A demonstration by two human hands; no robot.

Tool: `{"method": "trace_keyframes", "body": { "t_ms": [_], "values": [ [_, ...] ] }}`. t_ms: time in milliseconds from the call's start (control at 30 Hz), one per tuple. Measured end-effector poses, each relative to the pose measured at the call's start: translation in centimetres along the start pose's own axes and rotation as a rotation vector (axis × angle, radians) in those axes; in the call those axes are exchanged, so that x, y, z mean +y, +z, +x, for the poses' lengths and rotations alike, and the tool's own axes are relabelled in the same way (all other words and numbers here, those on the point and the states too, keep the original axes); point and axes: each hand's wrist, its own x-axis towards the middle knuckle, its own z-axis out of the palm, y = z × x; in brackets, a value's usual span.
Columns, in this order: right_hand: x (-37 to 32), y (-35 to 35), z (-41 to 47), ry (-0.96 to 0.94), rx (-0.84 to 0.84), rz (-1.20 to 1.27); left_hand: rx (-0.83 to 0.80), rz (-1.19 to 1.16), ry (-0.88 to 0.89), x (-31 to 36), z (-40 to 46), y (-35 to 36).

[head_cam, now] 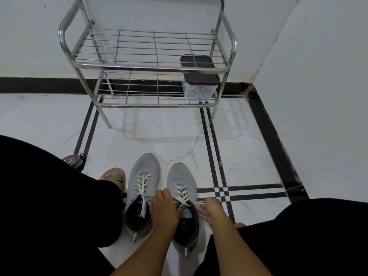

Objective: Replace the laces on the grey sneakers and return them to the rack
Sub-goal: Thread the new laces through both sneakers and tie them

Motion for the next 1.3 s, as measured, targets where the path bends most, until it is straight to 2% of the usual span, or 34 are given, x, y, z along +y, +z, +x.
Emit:
{"method": "trace_keyframes", "body": {
  "t_ms": [100, 233, 267, 333, 367, 433, 467, 533, 667, 767, 800, 900, 1033, 1167, 1300],
  "values": [
    [-1.8, -3.1, -0.3, -0.149, 0.257, 0.171, -0.064, -0.166, -0.045, -0.2, -0.3, -0.1],
    [-6.2, -6.4, -1.7, -0.449, 0.840, 0.628, -0.122, -0.267, -0.083, -0.6, -0.4, -0.4],
    [-6.7, -6.1, -2.1, -0.551, 0.896, 0.551, -0.137, -0.274, -0.084, -0.7, -0.3, -0.4],
    [-6.0, -4.3, -2.5, -0.632, 0.799, 0.129, -0.189, -0.273, -0.060, -0.8, -0.1, -0.4],
    [-4.9, -3.4, -2.2, -0.598, 0.654, -0.107, -0.222, -0.252, -0.046, -0.7, -0.1, -0.5],
    [-1.9, -1.8, -1.0, -0.458, 0.258, -0.524, -0.274, -0.223, -0.058, -0.6, 0.1, -0.7],
    [-0.4, -1.2, -0.7, -0.391, 0.100, -0.653, -0.283, -0.228, -0.077, -0.6, 0.2, -0.9],
    [1.7, -0.2, -0.5, -0.306, -0.040, -0.720, -0.281, -0.250, -0.112, -0.8, 0.5, -0.9],
    [1.1, 0.0, -0.4, -0.294, 0.014, -0.763, -0.283, -0.257, -0.107, -1.7, 1.2, -0.5],
    [0.5, -0.8, -0.1, -0.223, 0.234, -0.859, -0.287, -0.182, -0.101, -1.7, 1.2, 0.0],
    [0.7, -1.0, 0.0, -0.197, 0.252, -0.884, -0.281, -0.161, -0.094, -1.5, 1.2, 0.1],
    [1.0, -0.8, 0.0, -0.219, 0.164, -0.904, -0.282, -0.160, -0.081, -1.5, 1.1, 0.2],
    [0.7, 0.0, 0.0, -0.394, 0.016, -0.872, -0.359, -0.184, -0.087, -1.7, 1.7, 0.0],
    [0.9, 0.3, 0.4, -0.426, 0.061, -0.987, -0.373, -0.178, -0.075, -1.5, 2.3, -0.2],
    [1.5, 0.4, 0.6, -0.385, 0.129, -1.049, -0.300, -0.158, -0.143, -1.6, 1.7, 0.2]
  ]
}}
